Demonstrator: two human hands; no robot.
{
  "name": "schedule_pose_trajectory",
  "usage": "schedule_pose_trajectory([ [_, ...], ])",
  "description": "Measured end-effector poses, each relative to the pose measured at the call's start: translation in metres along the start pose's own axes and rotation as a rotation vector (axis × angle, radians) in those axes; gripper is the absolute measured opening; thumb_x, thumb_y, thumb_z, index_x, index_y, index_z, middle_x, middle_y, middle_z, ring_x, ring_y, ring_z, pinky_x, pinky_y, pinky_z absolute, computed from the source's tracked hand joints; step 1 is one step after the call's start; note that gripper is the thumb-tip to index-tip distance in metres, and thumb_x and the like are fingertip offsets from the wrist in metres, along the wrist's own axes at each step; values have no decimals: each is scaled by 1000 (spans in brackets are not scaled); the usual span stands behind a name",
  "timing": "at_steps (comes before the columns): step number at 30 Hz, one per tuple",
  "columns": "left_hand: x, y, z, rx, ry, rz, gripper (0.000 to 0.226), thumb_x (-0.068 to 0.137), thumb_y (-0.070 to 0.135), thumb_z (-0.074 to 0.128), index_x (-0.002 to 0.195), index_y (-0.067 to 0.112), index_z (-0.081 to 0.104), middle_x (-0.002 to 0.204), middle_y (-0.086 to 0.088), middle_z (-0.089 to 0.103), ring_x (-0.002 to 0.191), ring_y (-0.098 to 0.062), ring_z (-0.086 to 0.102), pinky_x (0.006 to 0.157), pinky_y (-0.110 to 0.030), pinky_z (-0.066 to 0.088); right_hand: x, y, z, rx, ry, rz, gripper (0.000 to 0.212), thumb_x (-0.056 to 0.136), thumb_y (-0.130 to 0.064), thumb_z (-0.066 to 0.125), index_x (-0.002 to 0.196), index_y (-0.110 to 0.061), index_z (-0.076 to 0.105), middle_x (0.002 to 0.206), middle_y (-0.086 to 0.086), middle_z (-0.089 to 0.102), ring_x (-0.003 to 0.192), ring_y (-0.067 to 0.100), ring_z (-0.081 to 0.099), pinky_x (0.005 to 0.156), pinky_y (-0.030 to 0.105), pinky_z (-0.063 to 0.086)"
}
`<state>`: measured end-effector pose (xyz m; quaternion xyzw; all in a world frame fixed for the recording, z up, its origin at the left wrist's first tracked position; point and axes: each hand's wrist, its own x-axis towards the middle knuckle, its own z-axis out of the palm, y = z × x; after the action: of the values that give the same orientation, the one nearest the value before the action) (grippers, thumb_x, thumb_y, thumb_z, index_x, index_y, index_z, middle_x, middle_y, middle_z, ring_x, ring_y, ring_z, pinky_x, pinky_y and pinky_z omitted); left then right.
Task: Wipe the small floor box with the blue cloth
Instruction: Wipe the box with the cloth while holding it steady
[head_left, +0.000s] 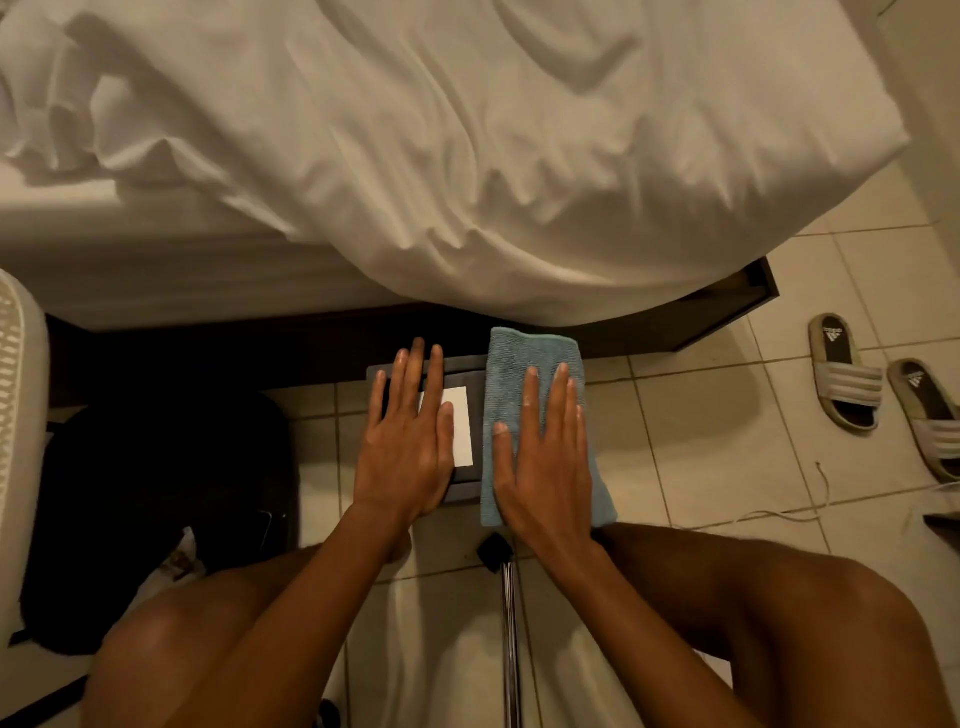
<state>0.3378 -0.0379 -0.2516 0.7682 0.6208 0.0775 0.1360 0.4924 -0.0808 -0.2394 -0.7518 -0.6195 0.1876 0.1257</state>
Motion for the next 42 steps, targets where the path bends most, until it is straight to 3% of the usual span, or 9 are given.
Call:
schedule_pose_trajectory([
  [7,0,1,1,-11,-2,-12,61,105,37,18,158,19,-7,167,-5,-10,154,-17,-10,125,-40,-3,57,8,-4,-20,-29,-89,69,100,-55,23,159,-26,3,168,4,-8,154,17,-11,126,41,0],
  [13,-1,2,1,19,8,-9,61,105,37,19,158,17,-4,167,-7,-6,154,-19,-7,125,-42,1,-9,7,-1,38,-1,48,70,101,-55,21,159,-26,-4,167,3,-13,154,17,-14,125,42,-5],
  [19,1,3,0,11,7,-4,60,105,36,19,158,17,-2,167,-7,-4,154,-20,-5,125,-43,0,48,9,-5,-36,-18,-21,65,103,-51,23,159,-27,-1,167,6,-11,154,20,-12,126,48,2],
  [25,0,3,0,5,-4,-18,61,105,37,18,158,18,-3,167,-7,-4,154,-20,-5,125,-44,1,-16,9,3,-48,22,52,66,103,-48,21,159,-23,-2,167,7,-9,154,21,-10,125,46,-1],
  [30,1,3,-1,-9,-12,-14,60,105,37,18,158,19,-3,167,-6,-5,154,-20,-6,125,-44,0,40,21,-10,-7,-18,21,65,102,-52,21,159,-30,-1,168,7,-5,155,23,-6,125,49,3],
  [34,-1,4,-2,-26,-9,-22,60,105,36,19,158,18,-2,167,-6,-4,155,-19,-5,125,-45,2,4,14,-3,-2,34,120,65,103,-51,19,159,-26,-1,168,8,-5,155,23,-6,125,49,3],
  [37,-1,4,-2,-8,-6,-23,60,104,36,18,158,18,-1,167,-7,-3,155,-20,-4,125,-46,4,-25,3,7,-86,15,100,66,103,-48,17,159,-20,-4,167,9,-10,154,24,-10,125,47,-1],
  [42,-1,5,-1,2,-7,-21,60,105,37,19,158,19,-3,167,-6,-4,154,-20,-6,125,-46,4,34,0,-2,-116,-47,-66,66,102,-49,15,159,-20,-3,167,10,-10,154,26,-13,125,49,-1],
])
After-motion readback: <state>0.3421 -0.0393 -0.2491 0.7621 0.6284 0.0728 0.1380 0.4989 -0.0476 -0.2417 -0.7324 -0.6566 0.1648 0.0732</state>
